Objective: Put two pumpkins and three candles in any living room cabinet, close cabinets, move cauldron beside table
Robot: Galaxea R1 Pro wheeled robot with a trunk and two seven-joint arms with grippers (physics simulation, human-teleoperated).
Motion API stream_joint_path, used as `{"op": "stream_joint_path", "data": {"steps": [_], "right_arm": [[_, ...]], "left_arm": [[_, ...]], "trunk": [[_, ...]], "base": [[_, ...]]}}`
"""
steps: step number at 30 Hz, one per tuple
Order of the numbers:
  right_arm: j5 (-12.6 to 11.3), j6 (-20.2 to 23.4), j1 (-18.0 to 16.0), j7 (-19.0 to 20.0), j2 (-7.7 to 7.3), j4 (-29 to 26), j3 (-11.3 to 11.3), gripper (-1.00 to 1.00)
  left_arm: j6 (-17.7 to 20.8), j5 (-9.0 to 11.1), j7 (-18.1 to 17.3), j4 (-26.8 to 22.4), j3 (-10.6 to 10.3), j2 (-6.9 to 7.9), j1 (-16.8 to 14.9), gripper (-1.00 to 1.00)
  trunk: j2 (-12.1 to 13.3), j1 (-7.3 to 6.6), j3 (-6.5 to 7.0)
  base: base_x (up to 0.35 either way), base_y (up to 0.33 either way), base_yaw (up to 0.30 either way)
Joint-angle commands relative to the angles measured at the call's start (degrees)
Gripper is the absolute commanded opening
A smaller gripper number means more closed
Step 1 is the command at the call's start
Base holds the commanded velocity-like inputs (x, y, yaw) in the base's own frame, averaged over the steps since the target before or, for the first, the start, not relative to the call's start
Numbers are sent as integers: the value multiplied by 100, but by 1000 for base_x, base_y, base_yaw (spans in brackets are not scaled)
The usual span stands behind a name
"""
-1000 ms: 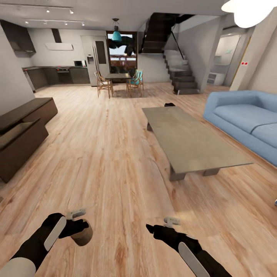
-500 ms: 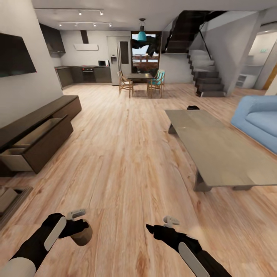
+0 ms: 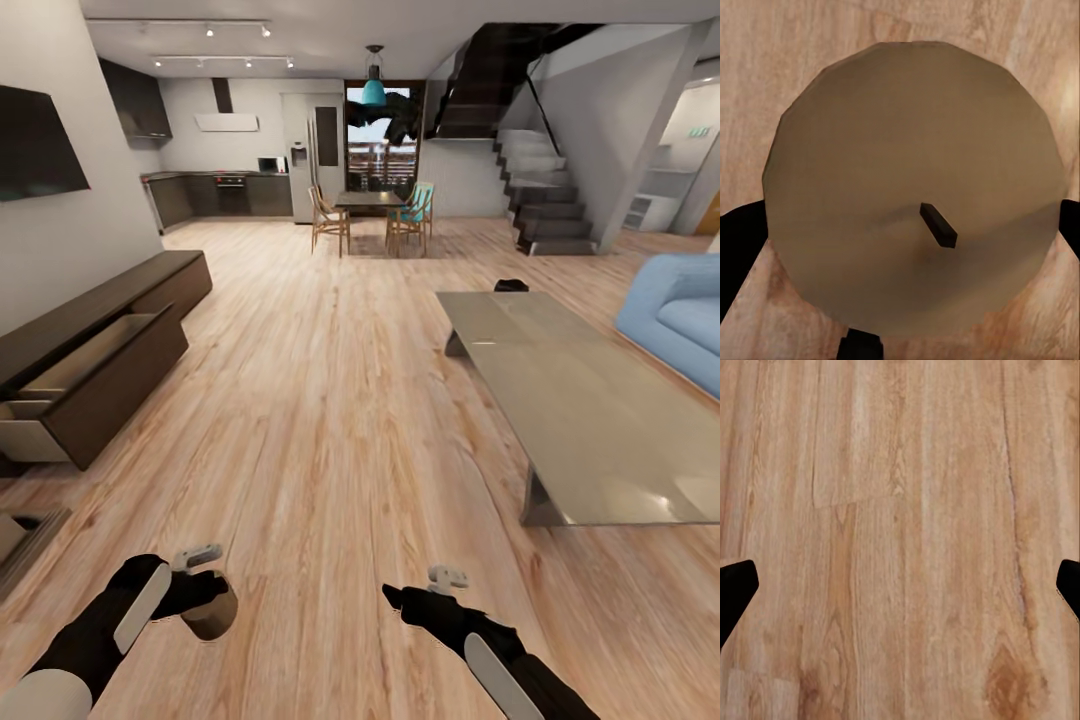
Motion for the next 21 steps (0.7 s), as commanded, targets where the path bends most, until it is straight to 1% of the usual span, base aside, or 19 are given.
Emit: {"op": "stream_joint_path", "data": {"steps": [1, 3, 4, 7, 10, 13, 15, 18, 21], "right_arm": [[-42, 10, -4, -28, -6, -5, 17, 100], [-42, 9, -4, -28, -6, 10, 18, 100], [-42, 9, -4, -28, -6, 13, 19, 100], [-40, 8, -4, -28, -6, 25, 18, 100], [-35, 20, -4, -28, -6, 28, 19, 100], [-34, 24, -4, -28, -6, 28, 19, 100], [-33, 25, -4, -28, -6, 29, 19, 100], [-33, 26, -5, -28, -6, 29, 19, 100], [-33, 26, -5, -28, -6, 29, 19, 100]], "left_arm": [[8, -70, 61, 2, -9, 4, -4, -100], [5, -275, 62, 8, 24, 2, -4, -100], [4, -347, 62, 9, 35, 5, -4, -100], [-25, -453, 65, 36, 55, 29, -4, -100], [-78, -476, 70, 100, 57, 38, -4, -100], [-101, -481, 160, 126, 58, 41, -4, -100], [-143, -483, 384, 131, 59, 41, -4, -100], [-239, -473, 824, 141, 62, 22, -4, -100], [-288, -468, 950, 143, 59, 9, -4, -100]], "trunk": [[-2, 3, -5], [-2, 3, -5], [-2, 3, -5], [-2, 3, -5], [-2, 3, -5], [-2, 3, -5], [-2, 3, -5], [-2, 3, -5], [-2, 3, -5]], "base": [[329, 0, 0], [330, 0, 0], [331, 0, 0], [331, 0, 0], [332, 0, 53], [333, 0, 215], [333, 0, 265], [333, 0, 281], [334, 0, 287]]}}
